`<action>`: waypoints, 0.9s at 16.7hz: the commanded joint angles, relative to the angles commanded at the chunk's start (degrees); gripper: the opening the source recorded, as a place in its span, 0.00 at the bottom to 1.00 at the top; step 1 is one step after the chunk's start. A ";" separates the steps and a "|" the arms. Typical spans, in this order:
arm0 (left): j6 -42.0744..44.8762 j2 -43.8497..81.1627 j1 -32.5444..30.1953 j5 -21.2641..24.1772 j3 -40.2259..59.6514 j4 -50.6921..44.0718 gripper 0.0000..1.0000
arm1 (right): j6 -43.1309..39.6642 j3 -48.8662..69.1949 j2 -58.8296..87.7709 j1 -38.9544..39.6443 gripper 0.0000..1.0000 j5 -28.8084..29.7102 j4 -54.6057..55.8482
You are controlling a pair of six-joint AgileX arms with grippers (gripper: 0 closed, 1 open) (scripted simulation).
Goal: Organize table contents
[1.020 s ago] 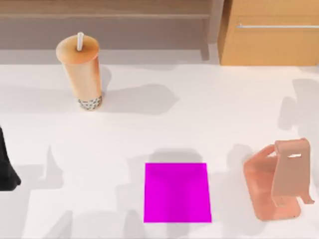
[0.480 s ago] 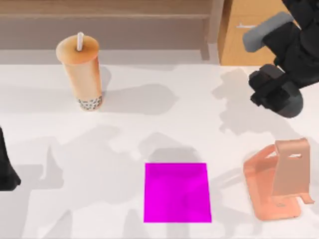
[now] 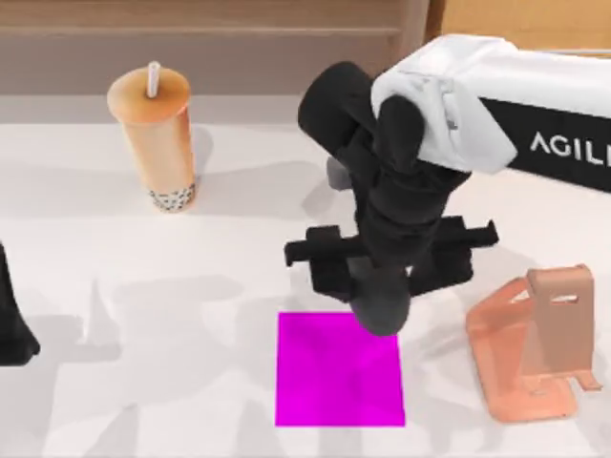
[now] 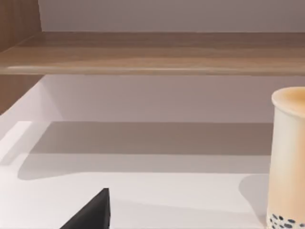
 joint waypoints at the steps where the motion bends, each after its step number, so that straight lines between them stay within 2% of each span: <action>1: 0.00 0.00 0.00 0.00 0.00 0.00 1.00 | 3.94 -0.27 1.42 1.66 0.00 -0.27 0.74; 3: 0.00 0.00 0.00 0.00 0.00 0.00 1.00 | 9.97 -0.89 3.80 4.28 0.00 -0.72 2.01; 6: 0.00 0.00 0.00 0.00 0.00 0.00 1.00 | 14.34 -1.51 5.80 6.35 0.00 -1.09 3.02; 15: 0.00 0.00 0.00 0.00 0.00 0.00 1.00 | 14.63 -2.25 6.36 6.39 0.00 -1.11 4.29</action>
